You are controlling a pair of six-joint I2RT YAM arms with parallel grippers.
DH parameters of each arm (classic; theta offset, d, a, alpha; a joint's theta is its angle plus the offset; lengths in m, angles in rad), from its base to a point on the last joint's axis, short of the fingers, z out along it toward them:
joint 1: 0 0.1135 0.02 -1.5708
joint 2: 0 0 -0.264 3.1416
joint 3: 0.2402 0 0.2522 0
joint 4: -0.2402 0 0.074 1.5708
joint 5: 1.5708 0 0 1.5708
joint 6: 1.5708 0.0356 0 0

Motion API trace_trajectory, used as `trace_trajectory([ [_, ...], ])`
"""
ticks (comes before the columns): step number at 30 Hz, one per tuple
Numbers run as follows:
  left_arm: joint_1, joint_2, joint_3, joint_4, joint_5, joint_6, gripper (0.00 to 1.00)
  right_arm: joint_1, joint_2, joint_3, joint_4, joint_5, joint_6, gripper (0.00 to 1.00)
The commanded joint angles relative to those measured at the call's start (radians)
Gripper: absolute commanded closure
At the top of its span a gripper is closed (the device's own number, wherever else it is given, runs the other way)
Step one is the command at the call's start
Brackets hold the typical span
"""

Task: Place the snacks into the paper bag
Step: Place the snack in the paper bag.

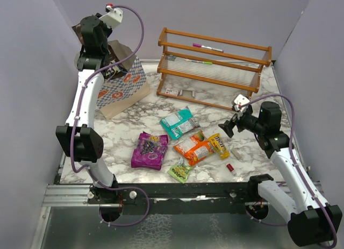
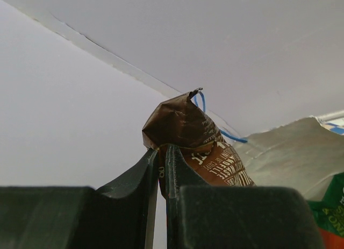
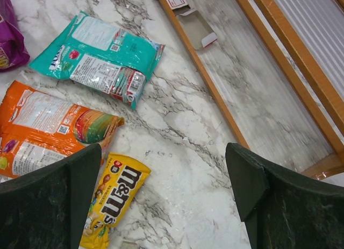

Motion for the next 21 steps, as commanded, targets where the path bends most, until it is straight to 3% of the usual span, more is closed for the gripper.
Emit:
trace_trajectory([
  [1,0.004,-0.026,-0.005,0.021,0.002,0.016,1.0,-0.006,-0.001,0.001,-0.014,-0.022,-0.012,0.01],
  [10,0.004,0.05,0.113,0.023,-0.046,-0.016,1.0,-0.006,0.003,-0.003,-0.012,-0.019,-0.013,0.01],
  [21,0.004,0.062,0.115,0.116,-0.118,-0.026,1.0,-0.006,0.002,-0.004,-0.013,-0.018,-0.015,0.01],
])
